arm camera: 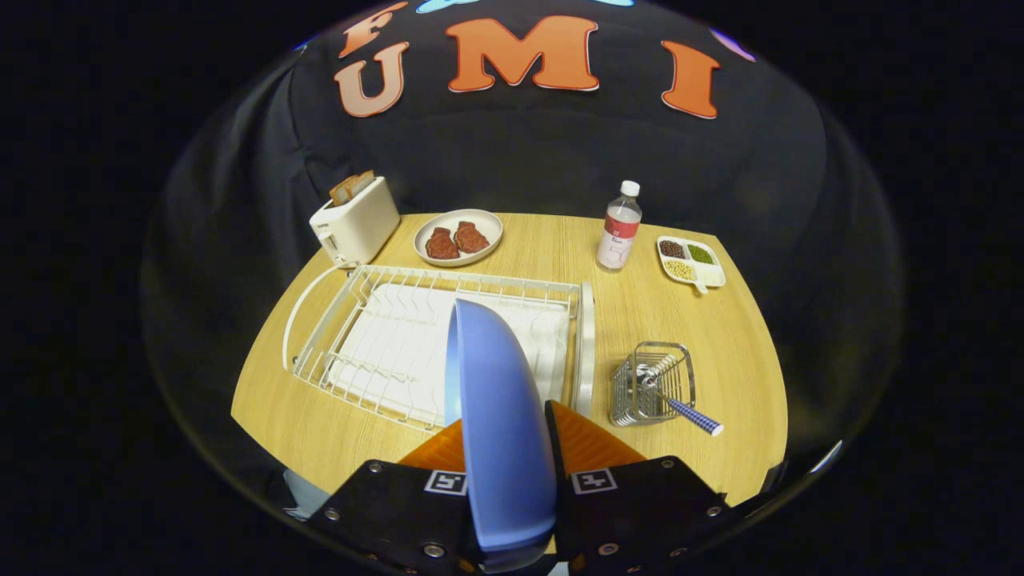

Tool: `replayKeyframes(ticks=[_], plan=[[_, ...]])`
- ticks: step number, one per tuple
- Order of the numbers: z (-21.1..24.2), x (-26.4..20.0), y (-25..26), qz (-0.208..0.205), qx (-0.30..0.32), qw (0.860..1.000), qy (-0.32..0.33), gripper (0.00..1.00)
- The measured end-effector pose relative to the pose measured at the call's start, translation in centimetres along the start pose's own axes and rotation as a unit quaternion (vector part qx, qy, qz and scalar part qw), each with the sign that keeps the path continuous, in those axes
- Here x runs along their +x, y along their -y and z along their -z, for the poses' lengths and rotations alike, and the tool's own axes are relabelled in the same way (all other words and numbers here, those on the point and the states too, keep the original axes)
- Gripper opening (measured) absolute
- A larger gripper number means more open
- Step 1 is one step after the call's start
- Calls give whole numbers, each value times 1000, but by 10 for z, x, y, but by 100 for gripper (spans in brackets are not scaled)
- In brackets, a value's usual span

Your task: Take the plate from the dish rack, then take the spoon from the basket and place it into the plate.

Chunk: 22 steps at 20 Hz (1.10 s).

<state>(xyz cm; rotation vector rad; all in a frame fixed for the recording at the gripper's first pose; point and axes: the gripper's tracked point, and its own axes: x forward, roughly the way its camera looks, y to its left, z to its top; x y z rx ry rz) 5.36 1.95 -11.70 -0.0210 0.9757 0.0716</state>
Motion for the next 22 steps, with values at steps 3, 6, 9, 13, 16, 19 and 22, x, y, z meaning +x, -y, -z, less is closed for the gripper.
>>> replayKeyframes(ticks=[3, 6, 9, 13, 16, 19, 22], plan=[[27, -5, -5, -20, 9, 1000, -3, 31], [56, -6, -9, -35, 8, 999, -11, 31], [78, -6, -13, -48, 14, 999, -18, 31], [104, 0, -16, -66, 18, 997, -33, 31], [119, 10, -21, -88, 36, 994, -46, 31], [131, 21, -18, -93, 40, 993, -61, 31], [136, 24, -23, -119, 59, 989, -65, 31]])
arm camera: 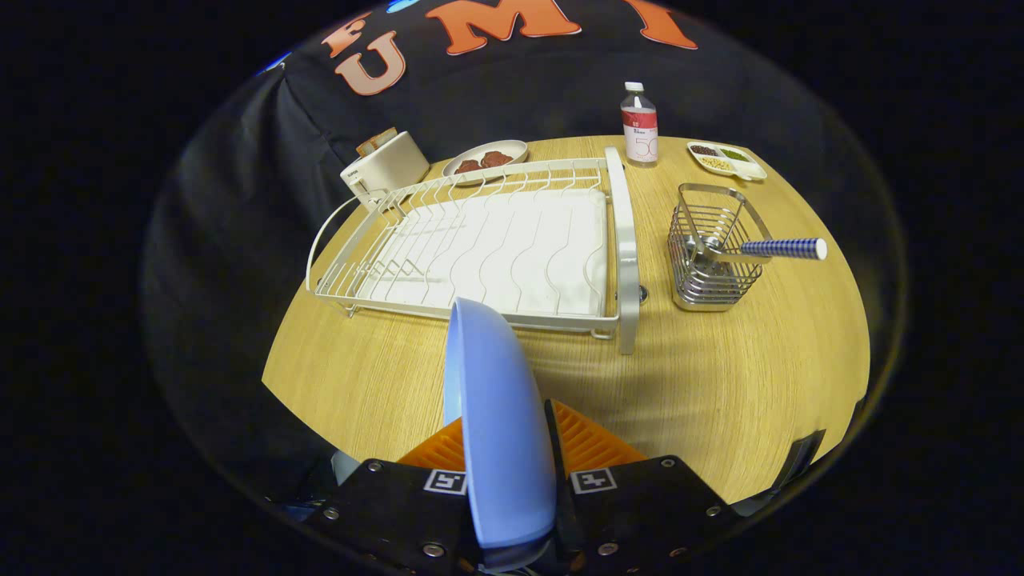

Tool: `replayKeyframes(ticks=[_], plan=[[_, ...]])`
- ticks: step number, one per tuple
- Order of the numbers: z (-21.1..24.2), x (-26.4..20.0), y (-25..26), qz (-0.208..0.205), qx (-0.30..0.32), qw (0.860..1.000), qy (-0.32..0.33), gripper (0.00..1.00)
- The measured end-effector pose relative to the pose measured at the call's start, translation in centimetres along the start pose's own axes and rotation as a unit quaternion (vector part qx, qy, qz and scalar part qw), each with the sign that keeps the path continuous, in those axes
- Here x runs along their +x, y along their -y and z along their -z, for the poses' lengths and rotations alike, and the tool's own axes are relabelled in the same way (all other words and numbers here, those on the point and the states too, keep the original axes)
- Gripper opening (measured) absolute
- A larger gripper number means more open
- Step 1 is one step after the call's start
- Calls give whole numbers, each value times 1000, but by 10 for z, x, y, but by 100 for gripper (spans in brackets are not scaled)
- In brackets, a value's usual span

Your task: Take the plate from the dish rack, then take the spoon from the basket and place it into the plate.

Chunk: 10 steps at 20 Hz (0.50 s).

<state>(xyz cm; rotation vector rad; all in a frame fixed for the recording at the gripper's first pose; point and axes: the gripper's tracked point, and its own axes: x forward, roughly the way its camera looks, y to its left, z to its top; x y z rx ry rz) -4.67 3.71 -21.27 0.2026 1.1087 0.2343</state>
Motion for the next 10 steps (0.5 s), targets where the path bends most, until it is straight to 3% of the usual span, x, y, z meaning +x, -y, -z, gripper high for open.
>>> replayKeyframes(ticks=[3, 5, 7, 8, 10], plan=[[6, 2, 4, -22, 28, 999, 0, 32], [9, 3, 10, -15, 21, 1000, 15, 32], [15, 6, 24, 8, 6, 1000, 22, 37], [17, 6, 24, 9, 10, 1000, 24, 44], [18, 9, 26, 5, 16, 999, 30, 47]])
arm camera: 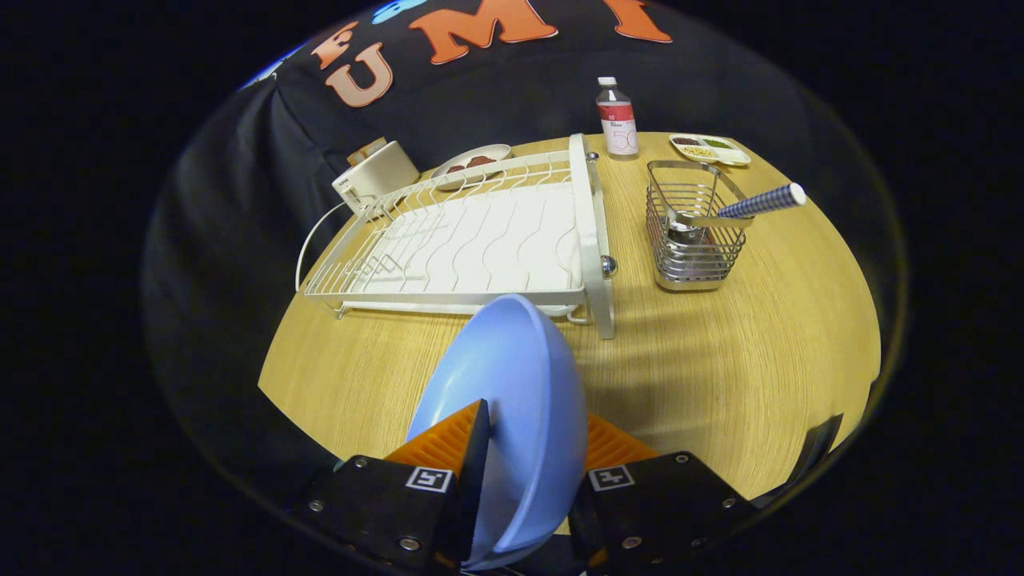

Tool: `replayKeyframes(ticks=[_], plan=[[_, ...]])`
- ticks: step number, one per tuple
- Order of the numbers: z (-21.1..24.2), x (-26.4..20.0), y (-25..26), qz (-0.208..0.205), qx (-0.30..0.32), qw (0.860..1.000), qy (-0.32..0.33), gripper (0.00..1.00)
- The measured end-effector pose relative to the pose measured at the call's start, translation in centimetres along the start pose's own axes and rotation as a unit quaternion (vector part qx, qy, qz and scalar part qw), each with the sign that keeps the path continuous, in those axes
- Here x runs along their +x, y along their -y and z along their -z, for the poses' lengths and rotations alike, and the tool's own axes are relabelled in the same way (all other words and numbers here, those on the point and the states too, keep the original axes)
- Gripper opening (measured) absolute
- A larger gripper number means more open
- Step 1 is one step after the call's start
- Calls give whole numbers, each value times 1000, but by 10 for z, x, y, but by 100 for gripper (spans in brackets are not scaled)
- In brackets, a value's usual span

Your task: Take the plate from the dish rack, then take the spoon from the basket and place it into the plate.

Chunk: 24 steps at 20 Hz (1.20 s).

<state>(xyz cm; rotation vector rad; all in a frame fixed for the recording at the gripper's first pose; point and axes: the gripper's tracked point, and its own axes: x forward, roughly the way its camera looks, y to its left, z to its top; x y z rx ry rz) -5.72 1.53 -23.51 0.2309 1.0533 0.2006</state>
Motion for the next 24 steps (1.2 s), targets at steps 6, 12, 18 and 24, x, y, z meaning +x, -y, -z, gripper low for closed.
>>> replayKeyframes(ticks=[6, 12, 18, 24], plan=[[4, 11, 18, 18, 9, 1000, 23, 65], [0, 14, 45, 65, -8, 997, 49, 79], [-32, -3, 76, 124, -36, 983, 131, 80], [-90, -46, 112, 174, -22, 946, 271, 81]])
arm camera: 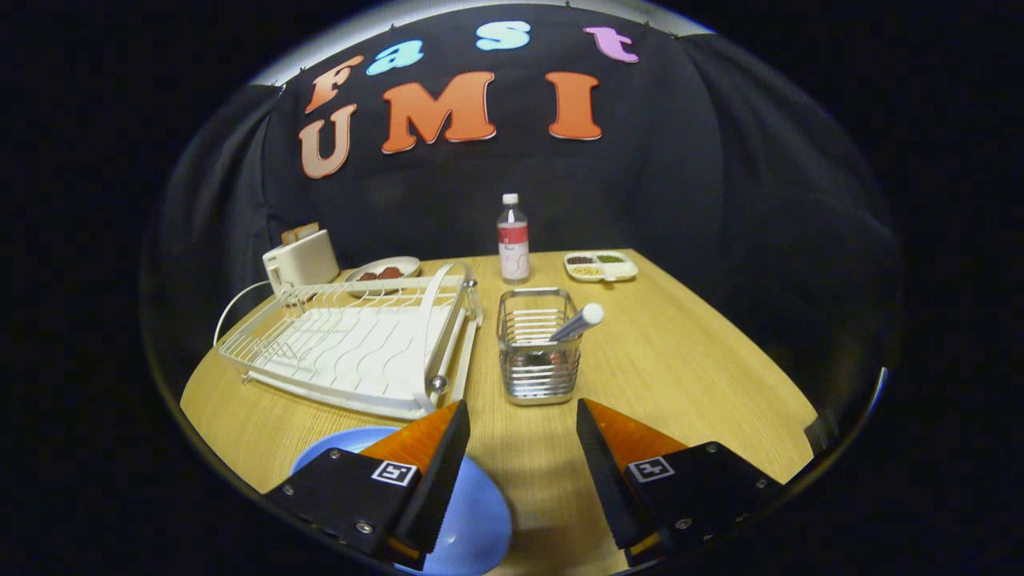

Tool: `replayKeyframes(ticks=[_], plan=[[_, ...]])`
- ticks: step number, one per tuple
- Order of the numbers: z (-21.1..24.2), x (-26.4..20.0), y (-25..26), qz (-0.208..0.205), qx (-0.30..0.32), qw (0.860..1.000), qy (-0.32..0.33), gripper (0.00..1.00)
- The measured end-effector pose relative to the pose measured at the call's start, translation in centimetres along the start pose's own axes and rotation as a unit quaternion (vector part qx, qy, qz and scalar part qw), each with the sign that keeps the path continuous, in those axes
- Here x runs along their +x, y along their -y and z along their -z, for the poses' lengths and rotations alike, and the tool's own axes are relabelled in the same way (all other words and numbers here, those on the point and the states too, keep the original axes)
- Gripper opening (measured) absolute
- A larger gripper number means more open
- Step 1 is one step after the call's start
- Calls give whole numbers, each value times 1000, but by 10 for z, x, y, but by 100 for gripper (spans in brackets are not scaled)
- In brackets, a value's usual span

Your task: Take the plate from the dish rack, then take the spoon from the basket and place it into the plate.

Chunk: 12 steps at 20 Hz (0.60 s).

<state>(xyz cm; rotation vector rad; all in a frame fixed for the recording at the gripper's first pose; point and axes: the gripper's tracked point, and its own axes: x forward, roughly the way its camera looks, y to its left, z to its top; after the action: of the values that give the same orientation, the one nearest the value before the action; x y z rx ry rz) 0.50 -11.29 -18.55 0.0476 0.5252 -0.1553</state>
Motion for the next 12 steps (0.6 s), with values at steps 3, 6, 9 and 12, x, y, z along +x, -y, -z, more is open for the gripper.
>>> replayKeyframes(ticks=[3, 6, 9, 12], plan=[[-34, 12, 14, 31, -12, 997, 69, 80], [-43, 26, 18, 50, -17, 995, 88, 70], [-40, 41, 20, 66, -14, 994, 82, 46], [-42, 44, 9, 46, 15, 995, 86, 22]])
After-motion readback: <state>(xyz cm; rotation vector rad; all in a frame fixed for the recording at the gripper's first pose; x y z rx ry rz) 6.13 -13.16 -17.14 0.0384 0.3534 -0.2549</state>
